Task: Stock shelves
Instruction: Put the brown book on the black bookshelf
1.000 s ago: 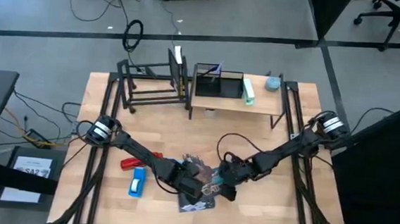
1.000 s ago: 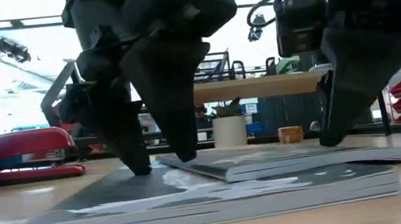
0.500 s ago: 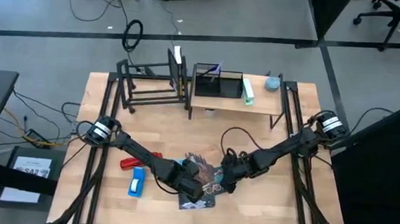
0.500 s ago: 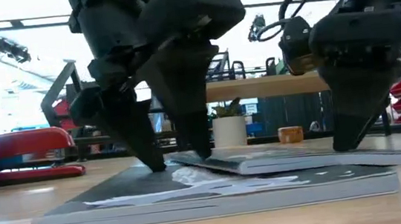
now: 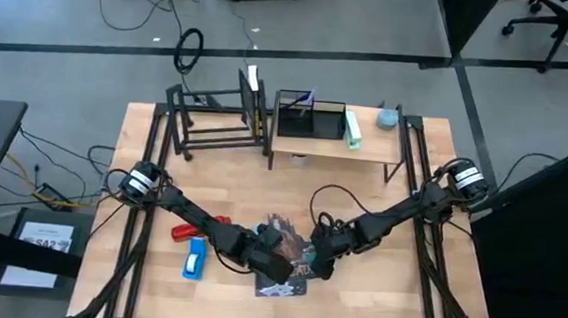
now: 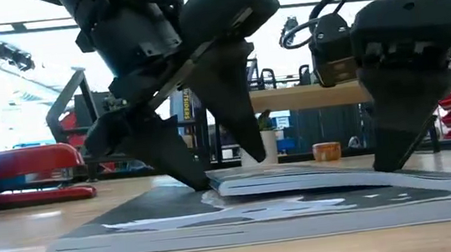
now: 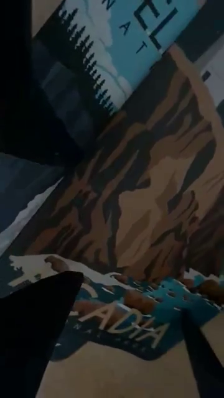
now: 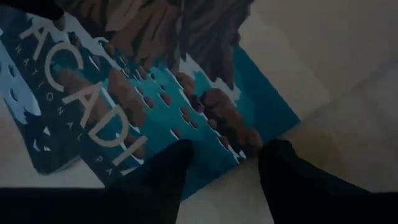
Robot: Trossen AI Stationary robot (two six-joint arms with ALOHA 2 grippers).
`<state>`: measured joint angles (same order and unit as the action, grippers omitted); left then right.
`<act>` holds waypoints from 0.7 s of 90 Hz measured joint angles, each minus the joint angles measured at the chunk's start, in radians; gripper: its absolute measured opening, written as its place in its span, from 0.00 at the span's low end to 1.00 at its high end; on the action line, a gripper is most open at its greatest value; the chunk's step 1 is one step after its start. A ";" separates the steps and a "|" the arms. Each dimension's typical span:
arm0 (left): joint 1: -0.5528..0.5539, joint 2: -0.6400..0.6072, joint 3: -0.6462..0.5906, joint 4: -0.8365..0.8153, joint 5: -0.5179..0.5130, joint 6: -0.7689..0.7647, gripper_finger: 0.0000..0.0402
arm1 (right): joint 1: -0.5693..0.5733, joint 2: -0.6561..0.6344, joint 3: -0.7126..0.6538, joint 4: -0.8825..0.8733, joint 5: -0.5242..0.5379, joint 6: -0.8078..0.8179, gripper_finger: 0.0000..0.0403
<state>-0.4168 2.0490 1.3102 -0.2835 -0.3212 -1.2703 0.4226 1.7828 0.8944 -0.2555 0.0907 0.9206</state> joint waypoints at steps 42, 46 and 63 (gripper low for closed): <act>-0.005 -0.065 -0.003 0.033 -0.056 0.081 0.67 | 0.043 -0.021 -0.001 -0.036 0.024 -0.004 0.41; -0.005 -0.065 -0.003 0.076 -0.061 0.084 0.67 | 0.049 -0.038 -0.003 -0.059 0.018 -0.009 0.41; -0.003 -0.074 0.005 0.265 -0.092 0.132 0.67 | 0.076 -0.117 -0.009 -0.166 0.079 -0.013 0.41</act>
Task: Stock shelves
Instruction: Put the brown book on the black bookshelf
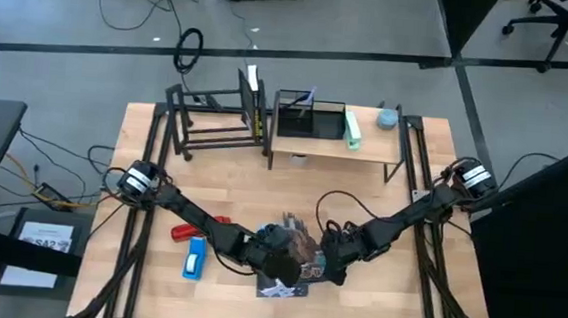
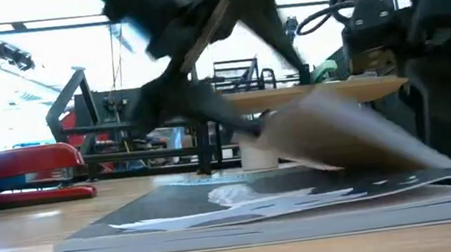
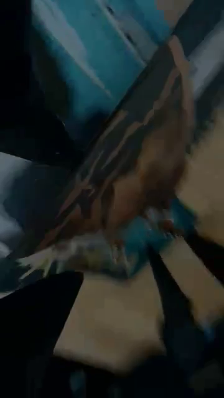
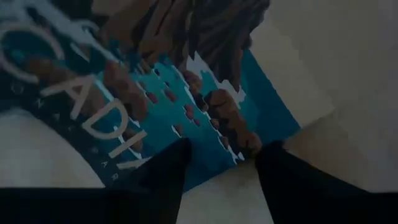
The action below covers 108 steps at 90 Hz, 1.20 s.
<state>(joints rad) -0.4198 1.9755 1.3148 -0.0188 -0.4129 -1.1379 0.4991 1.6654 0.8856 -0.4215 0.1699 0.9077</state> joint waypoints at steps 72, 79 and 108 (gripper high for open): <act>0.037 -0.003 -0.068 0.158 0.204 0.028 0.17 | 0.017 0.021 0.007 0.101 0.033 -0.038 0.39; 0.040 -0.014 -0.068 0.142 0.226 0.026 0.05 | 0.025 0.018 0.008 0.096 0.032 -0.037 0.39; 0.021 -0.249 -0.068 -0.117 -0.007 0.088 0.01 | 0.095 0.017 0.011 -0.215 0.091 0.098 0.39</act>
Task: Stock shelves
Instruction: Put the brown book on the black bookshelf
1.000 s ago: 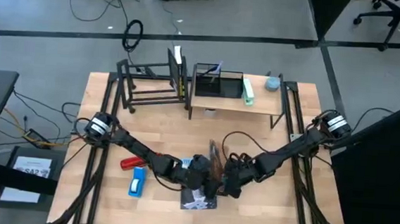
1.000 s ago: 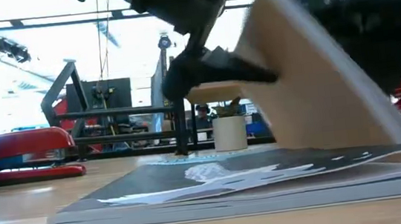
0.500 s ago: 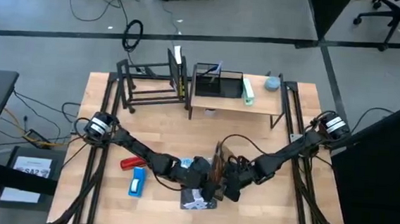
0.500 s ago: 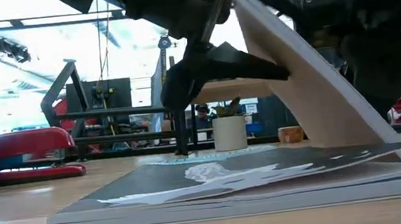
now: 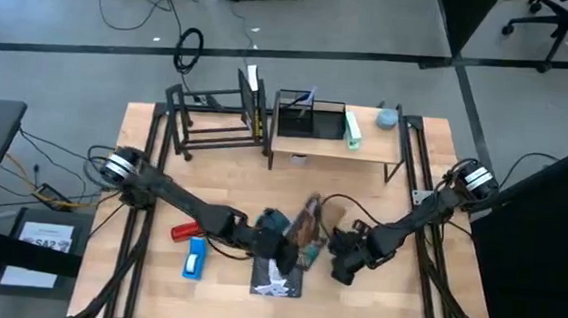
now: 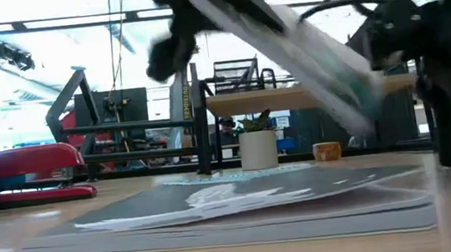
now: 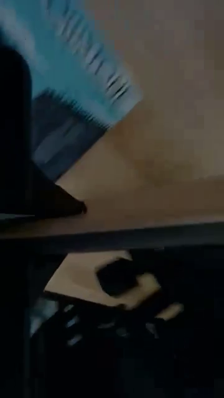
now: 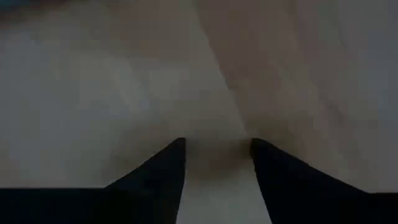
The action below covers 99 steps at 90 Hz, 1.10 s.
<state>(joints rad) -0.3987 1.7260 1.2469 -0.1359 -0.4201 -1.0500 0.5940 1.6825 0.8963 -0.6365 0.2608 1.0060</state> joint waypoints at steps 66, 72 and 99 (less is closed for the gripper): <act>0.100 -0.342 0.000 -0.167 -1.142 0.608 0.00 | 0.032 0.000 -0.003 0.105 0.086 0.022 0.39; 0.180 -0.350 0.000 -0.236 -1.142 0.493 0.00 | 0.033 0.000 -0.003 0.121 0.082 0.021 0.39; 0.531 -0.354 -0.011 -0.677 -0.817 -0.030 0.00 | 0.041 0.000 -0.003 0.133 0.075 0.019 0.39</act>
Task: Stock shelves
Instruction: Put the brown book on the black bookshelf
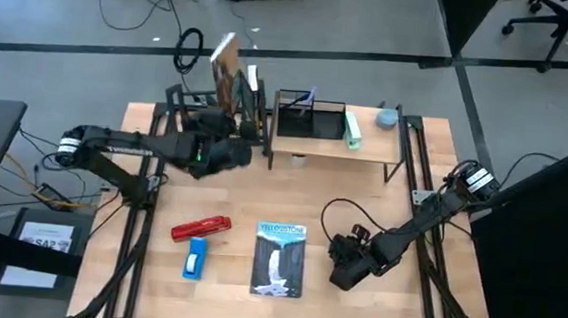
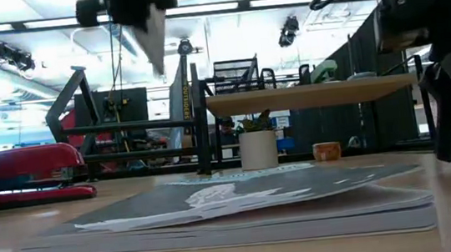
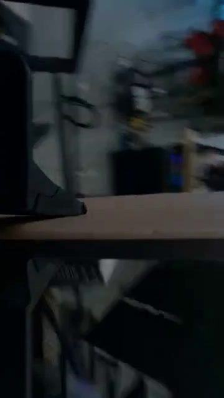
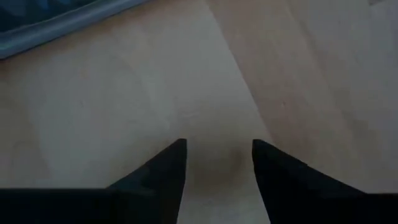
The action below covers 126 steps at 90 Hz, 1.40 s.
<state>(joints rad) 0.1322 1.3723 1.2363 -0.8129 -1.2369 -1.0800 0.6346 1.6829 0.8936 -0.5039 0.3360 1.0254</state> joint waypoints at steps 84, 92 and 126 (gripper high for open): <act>0.169 0.204 -0.351 0.701 0.177 0.131 0.05 | -0.008 0.000 0.000 0.085 -0.004 -0.057 0.39; 0.169 0.204 -0.351 0.708 0.184 0.131 0.06 | -0.008 0.000 0.000 0.091 -0.004 -0.057 0.39; 0.167 0.196 -0.350 0.741 0.269 0.206 0.24 | -0.008 0.000 0.000 0.110 -0.007 -0.059 0.39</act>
<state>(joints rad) 0.2993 1.5686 0.8860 -0.0724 -0.9678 -0.8744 0.6262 1.6831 0.8940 -0.3943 0.3294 0.9665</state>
